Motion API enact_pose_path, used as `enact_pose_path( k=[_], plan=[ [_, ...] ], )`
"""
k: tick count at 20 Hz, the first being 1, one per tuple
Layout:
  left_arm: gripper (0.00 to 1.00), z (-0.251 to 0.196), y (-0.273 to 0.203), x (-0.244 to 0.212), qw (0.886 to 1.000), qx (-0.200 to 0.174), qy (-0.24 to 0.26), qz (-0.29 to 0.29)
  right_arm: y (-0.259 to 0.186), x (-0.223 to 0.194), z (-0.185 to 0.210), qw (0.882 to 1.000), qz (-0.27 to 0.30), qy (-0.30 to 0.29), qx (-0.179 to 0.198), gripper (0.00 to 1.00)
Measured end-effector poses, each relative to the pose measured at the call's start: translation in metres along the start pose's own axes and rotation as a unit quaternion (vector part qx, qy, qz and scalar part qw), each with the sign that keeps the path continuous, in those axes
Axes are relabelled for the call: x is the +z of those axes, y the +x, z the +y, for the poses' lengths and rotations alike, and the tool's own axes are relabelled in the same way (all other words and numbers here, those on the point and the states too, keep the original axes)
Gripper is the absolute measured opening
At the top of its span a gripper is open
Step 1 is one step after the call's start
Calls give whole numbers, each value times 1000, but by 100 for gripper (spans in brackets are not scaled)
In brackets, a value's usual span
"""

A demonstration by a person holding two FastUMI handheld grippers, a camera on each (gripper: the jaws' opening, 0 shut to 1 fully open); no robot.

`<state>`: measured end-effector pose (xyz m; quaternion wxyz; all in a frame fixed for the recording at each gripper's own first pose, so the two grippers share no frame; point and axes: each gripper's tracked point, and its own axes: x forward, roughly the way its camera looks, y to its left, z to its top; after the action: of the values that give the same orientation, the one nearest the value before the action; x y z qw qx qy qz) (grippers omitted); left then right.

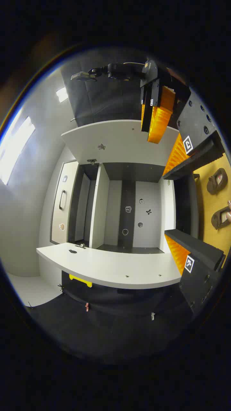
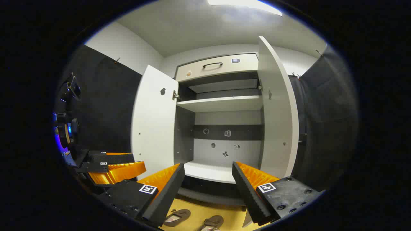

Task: Grab one shoe with the right hand and put it into the shoe cabinet, grab the other shoe with the left hand and put it into the shoe cabinet; then close the right door with the right hand and the left door with the left hand.

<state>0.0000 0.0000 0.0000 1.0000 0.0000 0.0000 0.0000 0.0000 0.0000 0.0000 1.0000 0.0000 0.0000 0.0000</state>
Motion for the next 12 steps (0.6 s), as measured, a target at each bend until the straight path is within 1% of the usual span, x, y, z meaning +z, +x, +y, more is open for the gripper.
enact_pose_path(
  k=[2,4,6,10,12],
  plan=[
    [98,14,7,3,1000,-17,-9,-6,4,-1,-1,999,-3,-21,-35,98],
    [98,23,13,0,999,-33,-11,-1,6,-3,3,998,-4,-37,-57,98],
    [98,30,16,-5,999,-40,-8,9,5,-4,8,997,-2,-29,-66,98],
    [98,29,20,-11,998,-62,-16,13,4,-10,11,996,5,-19,-87,98],
    [98,31,19,-9,998,-63,-7,12,5,-13,12,996,10,-17,-91,98]
  ],
)
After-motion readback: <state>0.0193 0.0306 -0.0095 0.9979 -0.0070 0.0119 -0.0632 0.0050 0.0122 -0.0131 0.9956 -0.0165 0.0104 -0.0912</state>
